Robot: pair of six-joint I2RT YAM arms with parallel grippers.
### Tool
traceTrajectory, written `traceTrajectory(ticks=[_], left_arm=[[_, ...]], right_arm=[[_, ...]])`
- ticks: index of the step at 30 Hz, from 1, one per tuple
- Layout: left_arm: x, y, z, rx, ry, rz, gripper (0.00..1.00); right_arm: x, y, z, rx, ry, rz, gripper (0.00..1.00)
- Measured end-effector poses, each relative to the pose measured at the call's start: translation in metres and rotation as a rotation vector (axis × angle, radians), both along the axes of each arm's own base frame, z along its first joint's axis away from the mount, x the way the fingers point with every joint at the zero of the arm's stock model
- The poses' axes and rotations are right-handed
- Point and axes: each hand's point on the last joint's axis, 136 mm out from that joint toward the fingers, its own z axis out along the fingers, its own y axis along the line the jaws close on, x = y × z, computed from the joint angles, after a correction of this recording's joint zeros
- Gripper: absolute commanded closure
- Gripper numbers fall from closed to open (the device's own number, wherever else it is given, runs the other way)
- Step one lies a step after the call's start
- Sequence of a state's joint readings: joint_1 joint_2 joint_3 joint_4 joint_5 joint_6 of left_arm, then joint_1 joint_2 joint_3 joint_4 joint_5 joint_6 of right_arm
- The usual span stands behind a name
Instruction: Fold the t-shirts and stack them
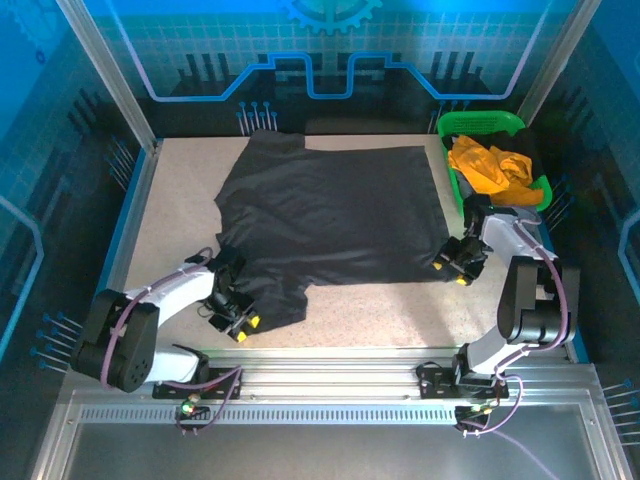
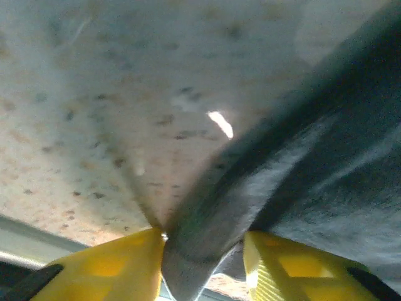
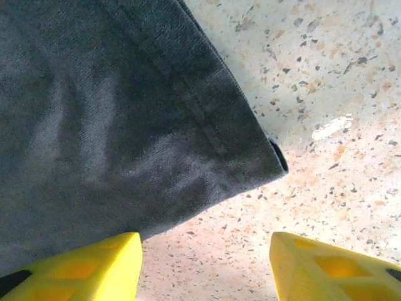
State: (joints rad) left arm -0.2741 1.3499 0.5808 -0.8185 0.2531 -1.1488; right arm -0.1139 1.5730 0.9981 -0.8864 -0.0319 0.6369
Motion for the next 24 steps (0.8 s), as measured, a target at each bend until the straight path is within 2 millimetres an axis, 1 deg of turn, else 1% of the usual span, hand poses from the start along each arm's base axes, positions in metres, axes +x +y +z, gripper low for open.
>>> traceTrajectory(ticks=[1, 4, 7, 9, 12, 15, 19, 22, 24], left_arm=[[-0.001, 0.000, 0.001, 0.003, 0.003, 0.004, 1.00], [-0.003, 0.000, 0.005, 0.005, -0.035, 0.018, 1.00], [-0.009, 0.000, 0.017, -0.013, -0.094, 0.054, 1.00], [-0.014, 0.001, 0.029, -0.030, -0.134, 0.079, 1.00], [-0.023, 0.003, 0.037, -0.048, -0.159, 0.111, 1.00], [-0.032, 0.005, 0.037, -0.044, -0.134, 0.134, 1.00], [-0.039, 0.009, 0.038, -0.025, -0.112, 0.152, 1.00], [-0.042, 0.011, 0.038, -0.015, -0.107, 0.151, 1.00], [-0.043, 0.011, 0.038, -0.011, -0.103, 0.151, 1.00]], right_arm=[[0.001, -0.001, 0.000, 0.000, -0.003, -0.005, 0.47], [0.002, -0.009, -0.001, -0.006, -0.007, -0.036, 0.49], [0.001, -0.020, -0.004, -0.009, -0.014, -0.096, 0.49], [-0.002, -0.031, -0.009, -0.005, -0.022, -0.152, 0.50], [-0.005, -0.040, -0.015, 0.002, -0.024, -0.199, 0.55], [0.001, -0.037, -0.019, 0.024, -0.036, -0.202, 0.60], [0.004, -0.036, -0.027, 0.038, -0.027, -0.205, 0.64], [0.001, -0.034, -0.030, 0.041, -0.002, -0.207, 0.61], [-0.003, -0.032, -0.028, 0.035, 0.003, -0.202, 0.57]])
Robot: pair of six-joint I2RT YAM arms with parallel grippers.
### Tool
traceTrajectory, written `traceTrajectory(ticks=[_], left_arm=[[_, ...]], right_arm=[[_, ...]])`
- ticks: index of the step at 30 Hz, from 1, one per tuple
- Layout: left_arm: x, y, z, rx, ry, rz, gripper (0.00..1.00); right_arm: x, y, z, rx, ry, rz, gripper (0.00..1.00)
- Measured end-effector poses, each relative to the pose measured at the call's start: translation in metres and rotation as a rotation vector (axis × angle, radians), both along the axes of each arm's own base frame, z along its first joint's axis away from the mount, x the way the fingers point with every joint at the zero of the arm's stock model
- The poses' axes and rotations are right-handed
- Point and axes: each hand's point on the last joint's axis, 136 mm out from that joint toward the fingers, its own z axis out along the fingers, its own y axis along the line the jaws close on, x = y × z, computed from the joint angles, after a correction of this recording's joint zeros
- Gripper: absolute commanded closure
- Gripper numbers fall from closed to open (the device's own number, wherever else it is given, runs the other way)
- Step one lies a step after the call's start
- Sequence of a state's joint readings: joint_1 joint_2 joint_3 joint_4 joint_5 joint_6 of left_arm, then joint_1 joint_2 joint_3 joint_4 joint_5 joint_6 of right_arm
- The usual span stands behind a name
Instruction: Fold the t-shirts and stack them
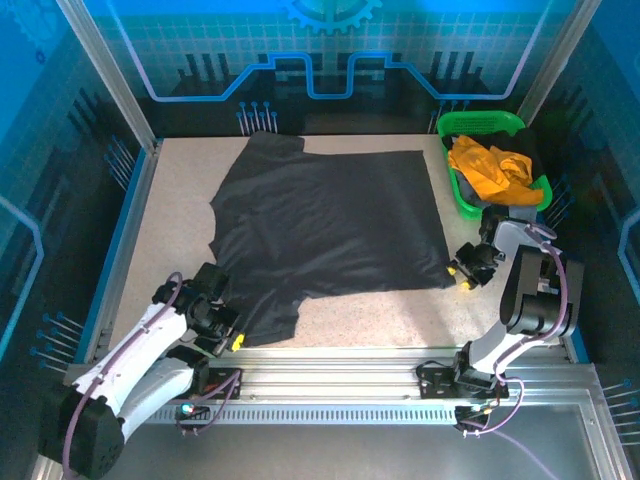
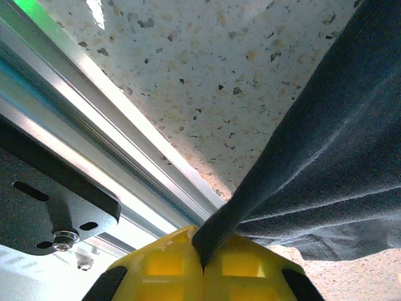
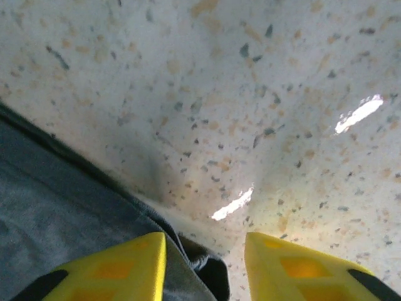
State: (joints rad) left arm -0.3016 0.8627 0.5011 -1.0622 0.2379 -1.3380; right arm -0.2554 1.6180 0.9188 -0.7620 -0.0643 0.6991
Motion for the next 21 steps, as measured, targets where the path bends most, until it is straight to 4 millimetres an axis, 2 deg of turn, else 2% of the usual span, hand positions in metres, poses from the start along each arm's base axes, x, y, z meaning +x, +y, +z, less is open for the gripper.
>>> traceTrajectory(ticks=[6, 13, 16, 21], left_arm=[[-0.001, 0.005, 0.003, 0.026, -0.002, 0.000, 1.00], [-0.004, 0.008, 0.005, 0.039, -0.009, 0.005, 1.00], [-0.004, 0.008, 0.005, 0.039, -0.008, 0.009, 1.00], [-0.004, 0.008, 0.005, 0.040, -0.004, 0.018, 1.00]], right_arm=[[-0.013, 0.014, 0.019, -0.016, -0.057, 0.038, 0.53], [-0.028, 0.023, 0.010, -0.006, -0.015, 0.060, 0.57], [-0.029, 0.024, 0.006, -0.004, -0.009, 0.060, 0.61], [-0.029, 0.026, -0.010, 0.011, 0.043, 0.054, 0.79]])
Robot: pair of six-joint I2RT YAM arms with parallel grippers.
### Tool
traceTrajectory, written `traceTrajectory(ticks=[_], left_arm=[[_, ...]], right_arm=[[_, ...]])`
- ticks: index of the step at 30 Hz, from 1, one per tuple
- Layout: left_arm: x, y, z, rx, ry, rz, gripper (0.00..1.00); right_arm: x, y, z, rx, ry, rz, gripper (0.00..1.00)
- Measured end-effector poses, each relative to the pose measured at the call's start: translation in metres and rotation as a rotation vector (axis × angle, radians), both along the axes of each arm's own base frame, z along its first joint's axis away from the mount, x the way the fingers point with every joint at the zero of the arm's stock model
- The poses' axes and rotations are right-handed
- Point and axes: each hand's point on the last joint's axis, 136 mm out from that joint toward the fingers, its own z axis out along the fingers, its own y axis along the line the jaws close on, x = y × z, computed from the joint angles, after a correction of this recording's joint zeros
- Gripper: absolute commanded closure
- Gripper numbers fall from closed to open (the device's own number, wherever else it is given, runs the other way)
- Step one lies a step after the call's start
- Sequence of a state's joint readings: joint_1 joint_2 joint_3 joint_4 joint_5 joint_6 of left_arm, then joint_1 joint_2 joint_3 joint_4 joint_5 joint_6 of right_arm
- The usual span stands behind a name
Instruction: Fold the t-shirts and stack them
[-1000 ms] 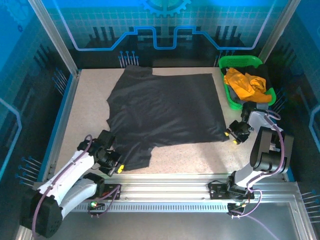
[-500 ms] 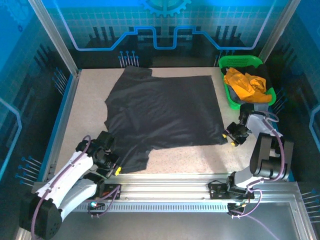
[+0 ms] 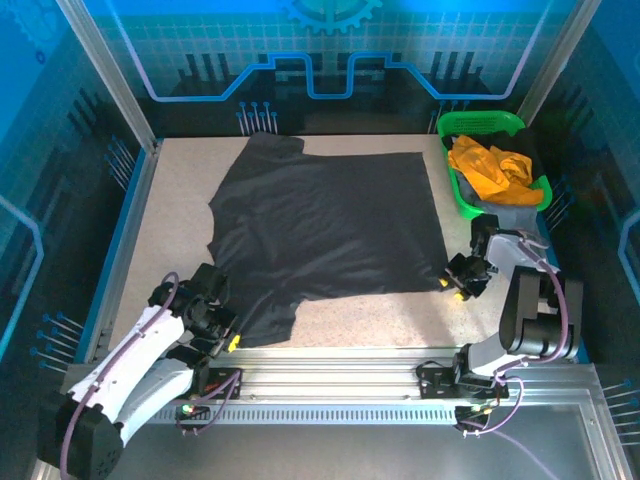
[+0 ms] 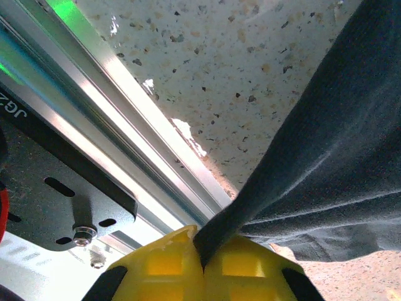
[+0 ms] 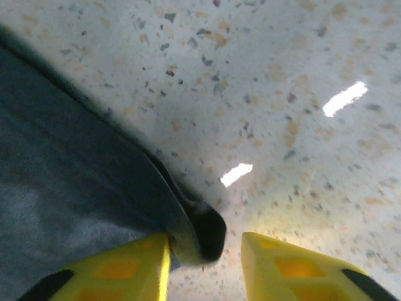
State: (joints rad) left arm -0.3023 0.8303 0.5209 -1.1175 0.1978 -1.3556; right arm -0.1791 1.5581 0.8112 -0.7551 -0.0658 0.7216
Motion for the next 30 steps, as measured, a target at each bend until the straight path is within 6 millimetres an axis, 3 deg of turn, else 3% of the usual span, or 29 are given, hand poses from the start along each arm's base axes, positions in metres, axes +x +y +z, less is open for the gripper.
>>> traceTrajectory(ticks=[5, 10, 15, 18, 23, 30], left_arm=[[0.000, 0.000, 0.000, 0.003, 0.001, 0.000, 1.00], [0.001, 0.003, 0.013, 0.009, -0.027, 0.006, 1.00], [0.021, -0.001, 0.037, 0.000, -0.121, 0.009, 1.00], [0.053, -0.006, 0.061, 0.000, -0.201, 0.009, 1.00], [0.141, -0.016, 0.097, -0.004, -0.332, 0.026, 1.00], [0.243, 0.001, 0.097, 0.021, -0.408, 0.065, 1.00]], right_arm=[[0.008, 0.001, 0.004, -0.008, -0.005, 0.010, 0.99], [0.001, 0.002, 0.017, -0.070, -0.009, 0.041, 1.00], [0.008, 0.013, 0.063, -0.143, -0.113, 0.103, 1.00], [0.034, 0.019, 0.090, -0.175, -0.177, 0.144, 1.00], [0.083, 0.022, 0.118, -0.188, -0.234, 0.154, 1.00], [0.142, 0.021, 0.117, -0.181, -0.216, 0.150, 1.00]])
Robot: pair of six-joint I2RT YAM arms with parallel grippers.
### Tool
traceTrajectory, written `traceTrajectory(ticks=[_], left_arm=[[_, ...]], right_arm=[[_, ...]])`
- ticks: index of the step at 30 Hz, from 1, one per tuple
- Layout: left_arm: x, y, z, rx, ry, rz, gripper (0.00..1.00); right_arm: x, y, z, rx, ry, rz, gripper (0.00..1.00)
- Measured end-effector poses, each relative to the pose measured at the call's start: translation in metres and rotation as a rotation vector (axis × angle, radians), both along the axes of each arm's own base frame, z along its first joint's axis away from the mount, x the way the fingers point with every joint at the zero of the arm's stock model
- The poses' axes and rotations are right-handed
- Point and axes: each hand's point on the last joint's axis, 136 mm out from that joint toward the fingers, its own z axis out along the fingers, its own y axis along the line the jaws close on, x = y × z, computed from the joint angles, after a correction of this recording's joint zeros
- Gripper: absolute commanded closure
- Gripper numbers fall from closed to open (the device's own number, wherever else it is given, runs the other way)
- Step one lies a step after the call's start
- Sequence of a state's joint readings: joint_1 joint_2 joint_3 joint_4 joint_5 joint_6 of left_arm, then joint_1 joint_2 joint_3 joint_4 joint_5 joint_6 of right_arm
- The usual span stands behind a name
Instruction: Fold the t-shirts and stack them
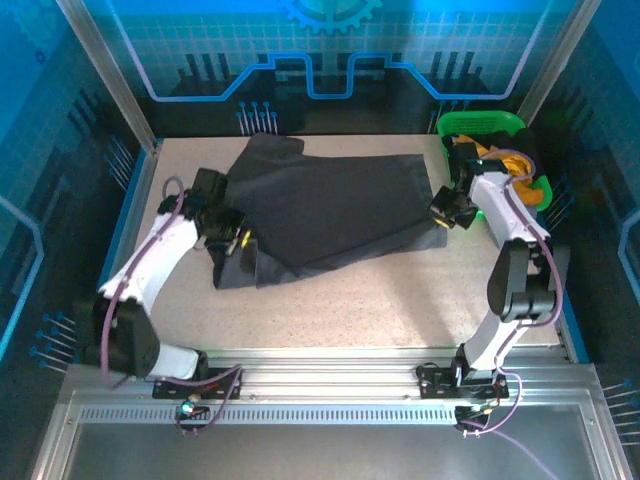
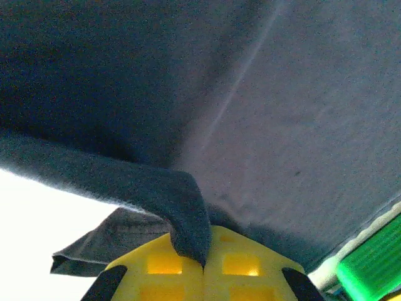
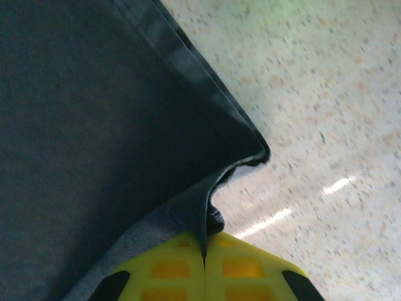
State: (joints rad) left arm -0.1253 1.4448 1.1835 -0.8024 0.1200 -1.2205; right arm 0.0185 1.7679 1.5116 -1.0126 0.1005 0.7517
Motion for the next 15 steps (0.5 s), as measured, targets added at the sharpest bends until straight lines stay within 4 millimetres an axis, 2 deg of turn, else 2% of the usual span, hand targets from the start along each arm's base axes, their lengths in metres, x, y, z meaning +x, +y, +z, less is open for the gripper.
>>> traceTrajectory(ticks=[2, 6, 11, 15], left_arm=[[0.020, 0.007, -0.004, 0.010, -0.015, 0.001, 1.00], [0.044, 0.021, -0.011, 0.031, -0.021, -0.003, 1.00], [0.071, 0.028, -0.014, 0.056, -0.050, -0.039, 1.00], [0.084, 0.030, -0.019, 0.070, -0.055, -0.064, 1.00]], right_arm=[[0.013, 0.000, -0.004, -0.001, 0.015, 0.001, 1.00], [0.031, -0.001, -0.018, -0.010, 0.047, 0.003, 1.00], [0.030, -0.004, -0.038, -0.030, 0.115, -0.001, 1.00], [0.030, -0.007, -0.042, -0.042, 0.134, -0.003, 1.00]])
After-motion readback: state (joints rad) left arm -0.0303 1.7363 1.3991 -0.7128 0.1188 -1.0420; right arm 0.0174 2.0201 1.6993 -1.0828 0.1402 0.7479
